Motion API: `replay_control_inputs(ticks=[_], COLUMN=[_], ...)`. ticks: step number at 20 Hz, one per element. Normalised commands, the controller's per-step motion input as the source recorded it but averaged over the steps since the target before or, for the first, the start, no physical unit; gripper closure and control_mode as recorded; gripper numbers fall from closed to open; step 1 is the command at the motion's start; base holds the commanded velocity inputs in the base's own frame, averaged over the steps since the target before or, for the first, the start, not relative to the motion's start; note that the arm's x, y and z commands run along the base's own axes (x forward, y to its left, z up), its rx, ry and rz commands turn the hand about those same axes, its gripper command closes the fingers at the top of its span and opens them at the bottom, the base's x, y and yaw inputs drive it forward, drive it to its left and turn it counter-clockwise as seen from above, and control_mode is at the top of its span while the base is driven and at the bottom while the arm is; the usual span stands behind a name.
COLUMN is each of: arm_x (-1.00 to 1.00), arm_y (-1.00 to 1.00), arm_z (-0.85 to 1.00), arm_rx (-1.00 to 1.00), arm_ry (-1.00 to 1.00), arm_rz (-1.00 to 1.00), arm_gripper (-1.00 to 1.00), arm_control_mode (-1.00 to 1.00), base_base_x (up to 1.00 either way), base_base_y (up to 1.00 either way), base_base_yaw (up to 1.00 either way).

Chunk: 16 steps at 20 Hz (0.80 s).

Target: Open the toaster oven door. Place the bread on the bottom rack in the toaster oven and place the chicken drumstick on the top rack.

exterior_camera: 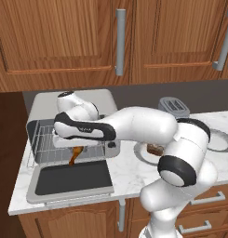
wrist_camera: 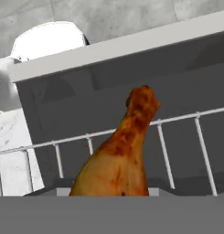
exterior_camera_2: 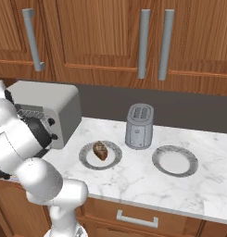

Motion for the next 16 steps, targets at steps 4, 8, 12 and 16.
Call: replay_control_inputs(ticks=[4, 8, 12, 16], arm_x=[0.41, 0.45, 0.19, 0.0], arm_y=[0.53, 0.19, 0.03, 0.0], arm_z=[-0.14, -0.27, -0.24, -0.01], arm_rx=[0.0, 0.0, 0.0, 0.03], arm_ry=[-0.01, -0.04, -0.09, -0.11], arm_rz=[-0.33, -0.34, -0.29, -0.24], arm_gripper=[1.0, 1.0, 1.0, 1.0], arm_control_mode=[-1.0, -1.0, -1.0, -1.0], base_base_x=[0.0, 0.0, 0.0, 0.0], base_base_y=[0.0, 0.0, 0.0, 0.0], base_base_yaw=[0.0, 0.0, 0.0, 0.0])
